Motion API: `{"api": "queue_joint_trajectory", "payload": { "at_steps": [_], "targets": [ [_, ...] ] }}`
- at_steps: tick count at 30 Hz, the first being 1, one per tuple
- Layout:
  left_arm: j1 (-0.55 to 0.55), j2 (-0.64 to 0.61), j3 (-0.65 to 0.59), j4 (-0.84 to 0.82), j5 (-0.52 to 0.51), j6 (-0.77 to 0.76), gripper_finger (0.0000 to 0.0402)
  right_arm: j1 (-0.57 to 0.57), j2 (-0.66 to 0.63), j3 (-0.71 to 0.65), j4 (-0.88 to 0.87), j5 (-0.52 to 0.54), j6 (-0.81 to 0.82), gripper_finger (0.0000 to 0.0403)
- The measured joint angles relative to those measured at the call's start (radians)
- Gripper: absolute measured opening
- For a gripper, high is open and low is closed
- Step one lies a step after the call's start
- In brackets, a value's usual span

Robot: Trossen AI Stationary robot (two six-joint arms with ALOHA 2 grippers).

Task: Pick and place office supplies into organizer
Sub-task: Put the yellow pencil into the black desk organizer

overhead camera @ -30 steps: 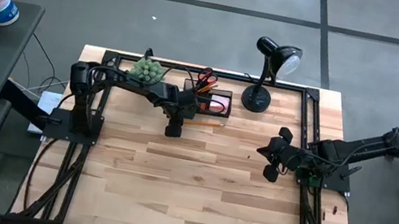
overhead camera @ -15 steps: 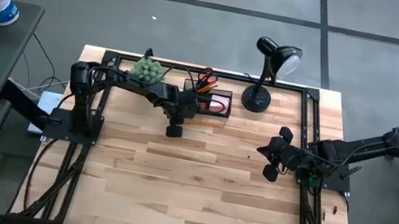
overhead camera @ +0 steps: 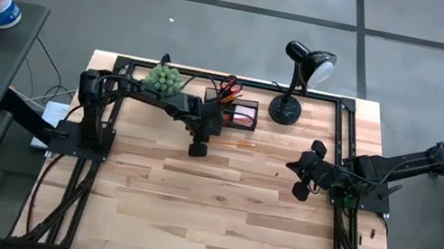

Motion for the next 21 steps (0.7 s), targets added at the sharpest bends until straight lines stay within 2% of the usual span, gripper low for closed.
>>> {"api": "queue_joint_trajectory", "payload": {
  "at_steps": [14, 21],
  "targets": [
    [-0.065, -0.002, 0.067, -0.020, 0.008, 0.039, 0.0000, 0.001, 0.000, 0.000, -0.061, -0.038, 0.079, 0.0005],
    [-0.074, -0.004, 0.112, -0.045, 0.008, 0.054, 0.0000, 0.034, -0.026, 0.000, -0.104, -0.175, 0.202, 0.0002]
  ]
}}
